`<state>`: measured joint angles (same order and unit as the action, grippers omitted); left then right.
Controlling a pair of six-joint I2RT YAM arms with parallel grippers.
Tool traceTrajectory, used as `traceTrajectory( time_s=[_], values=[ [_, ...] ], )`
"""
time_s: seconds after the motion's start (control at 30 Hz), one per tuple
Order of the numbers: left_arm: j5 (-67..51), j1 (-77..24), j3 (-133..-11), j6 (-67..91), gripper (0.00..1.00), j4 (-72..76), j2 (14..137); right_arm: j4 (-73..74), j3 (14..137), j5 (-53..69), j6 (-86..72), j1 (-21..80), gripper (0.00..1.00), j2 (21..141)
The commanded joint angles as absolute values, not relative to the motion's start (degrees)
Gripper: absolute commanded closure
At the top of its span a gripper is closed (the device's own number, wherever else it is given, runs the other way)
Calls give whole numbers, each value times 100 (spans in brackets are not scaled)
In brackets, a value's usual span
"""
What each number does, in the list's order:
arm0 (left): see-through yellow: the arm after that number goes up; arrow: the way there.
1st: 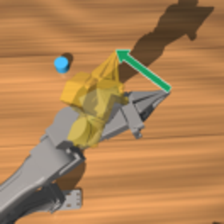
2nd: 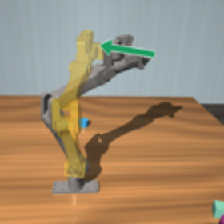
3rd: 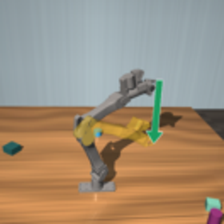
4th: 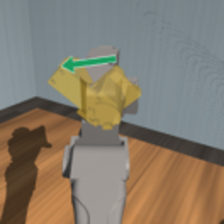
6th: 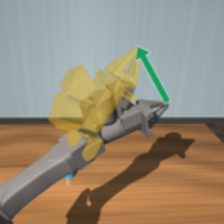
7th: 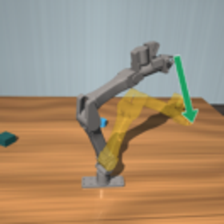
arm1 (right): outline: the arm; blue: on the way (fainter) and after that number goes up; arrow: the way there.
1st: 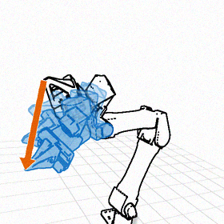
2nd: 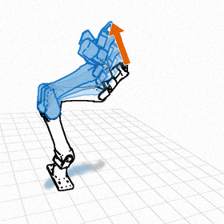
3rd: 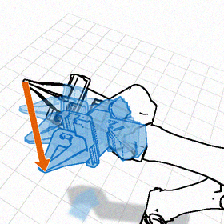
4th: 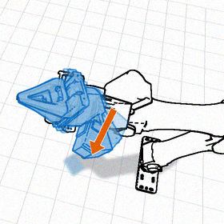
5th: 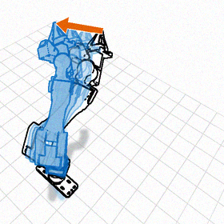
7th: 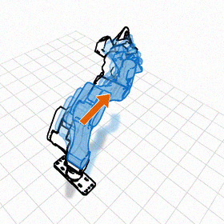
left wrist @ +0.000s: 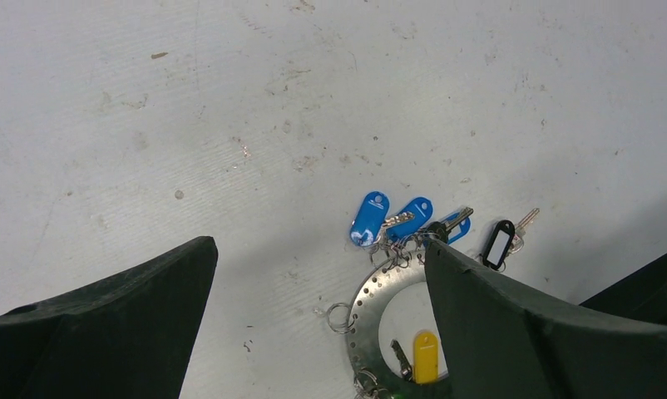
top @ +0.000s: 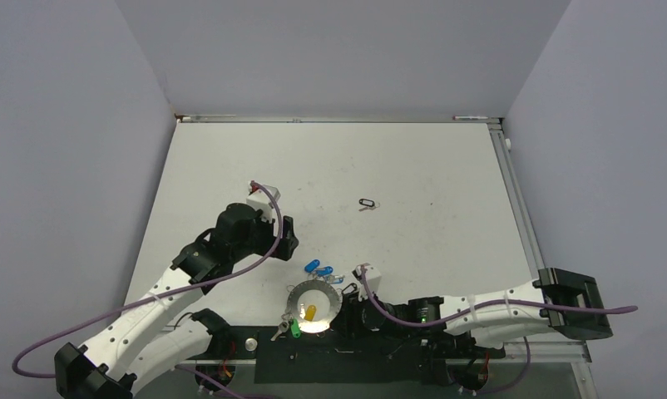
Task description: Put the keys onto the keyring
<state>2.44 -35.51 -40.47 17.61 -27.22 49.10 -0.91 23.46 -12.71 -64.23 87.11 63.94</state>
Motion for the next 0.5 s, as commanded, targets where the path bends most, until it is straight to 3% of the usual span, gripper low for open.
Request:
traceTrajectory(
  time_s=[0.0, 0.47],
  values=[
    [160, -3509, -4035, 1652, 6, -2567, 4692, -596, 2130, -1856, -6811, 8778, 59, 6503],
    [178, -3510, -4007, 1608, 6, -2544, 4632, -1343, 2075, -1545, -6296, 8651, 61, 7288]
  ],
)
